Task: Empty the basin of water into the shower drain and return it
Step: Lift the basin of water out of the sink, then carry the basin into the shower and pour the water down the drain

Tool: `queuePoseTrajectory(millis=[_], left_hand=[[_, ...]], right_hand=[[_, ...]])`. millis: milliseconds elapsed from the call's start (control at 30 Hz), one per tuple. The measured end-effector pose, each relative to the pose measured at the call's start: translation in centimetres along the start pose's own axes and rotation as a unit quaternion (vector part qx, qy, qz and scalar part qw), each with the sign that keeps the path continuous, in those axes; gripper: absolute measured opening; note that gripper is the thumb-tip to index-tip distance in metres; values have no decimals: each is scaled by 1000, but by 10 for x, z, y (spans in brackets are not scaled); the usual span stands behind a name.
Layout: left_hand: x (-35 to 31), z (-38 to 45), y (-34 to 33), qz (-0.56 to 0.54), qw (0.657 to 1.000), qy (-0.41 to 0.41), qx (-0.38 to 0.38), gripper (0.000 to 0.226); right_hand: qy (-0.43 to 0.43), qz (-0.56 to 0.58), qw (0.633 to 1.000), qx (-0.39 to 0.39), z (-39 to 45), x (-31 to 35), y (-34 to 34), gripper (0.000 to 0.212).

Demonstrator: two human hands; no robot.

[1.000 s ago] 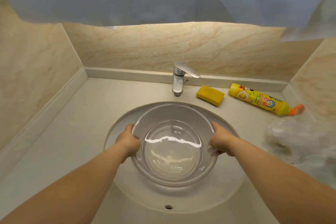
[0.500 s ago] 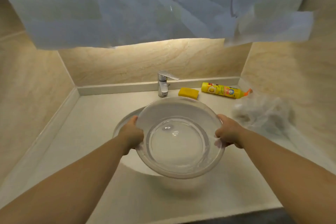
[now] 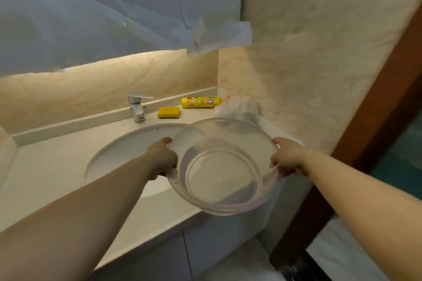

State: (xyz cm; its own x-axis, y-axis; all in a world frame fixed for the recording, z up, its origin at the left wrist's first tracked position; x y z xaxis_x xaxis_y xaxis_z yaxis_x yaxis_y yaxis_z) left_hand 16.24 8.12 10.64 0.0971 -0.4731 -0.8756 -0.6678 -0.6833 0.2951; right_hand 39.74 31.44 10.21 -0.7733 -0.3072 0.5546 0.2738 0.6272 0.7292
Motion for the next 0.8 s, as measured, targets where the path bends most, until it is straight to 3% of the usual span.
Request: queuePoseTrajectory(millis=[167, 367, 467, 800], left_hand=[[-15, -31, -102, 11, 998, -31, 55, 74], [-17, -84, -236, 46, 990, -57, 119, 69], [-19, -113, -310, 61, 983, -78, 153, 59], [-36, -174, -523, 130, 955, -106, 244, 60]], right_hand=[[-52, -28, 996, -59, -57, -103, 49, 59], [-120, 14, 988, -97, -131, -233, 94, 43], [-153, 51, 981, -108, -166, -304, 116, 46], [-261, 110, 946, -156, -236, -487, 186, 45]])
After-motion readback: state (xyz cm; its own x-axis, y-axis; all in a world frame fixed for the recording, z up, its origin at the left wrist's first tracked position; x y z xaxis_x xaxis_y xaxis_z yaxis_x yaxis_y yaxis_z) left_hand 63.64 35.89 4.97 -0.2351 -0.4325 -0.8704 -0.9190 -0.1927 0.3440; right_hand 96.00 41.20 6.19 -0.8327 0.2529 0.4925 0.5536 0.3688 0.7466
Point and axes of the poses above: each hand's wrist, its own z-axis towards the middle knuckle, its own y-axis out of the back of the hand, x = y × z, the point moved 9 cm from there along z, towards the middle knuckle, and after that the axes turned 15 degrees about -z, right-handed, at the moved point
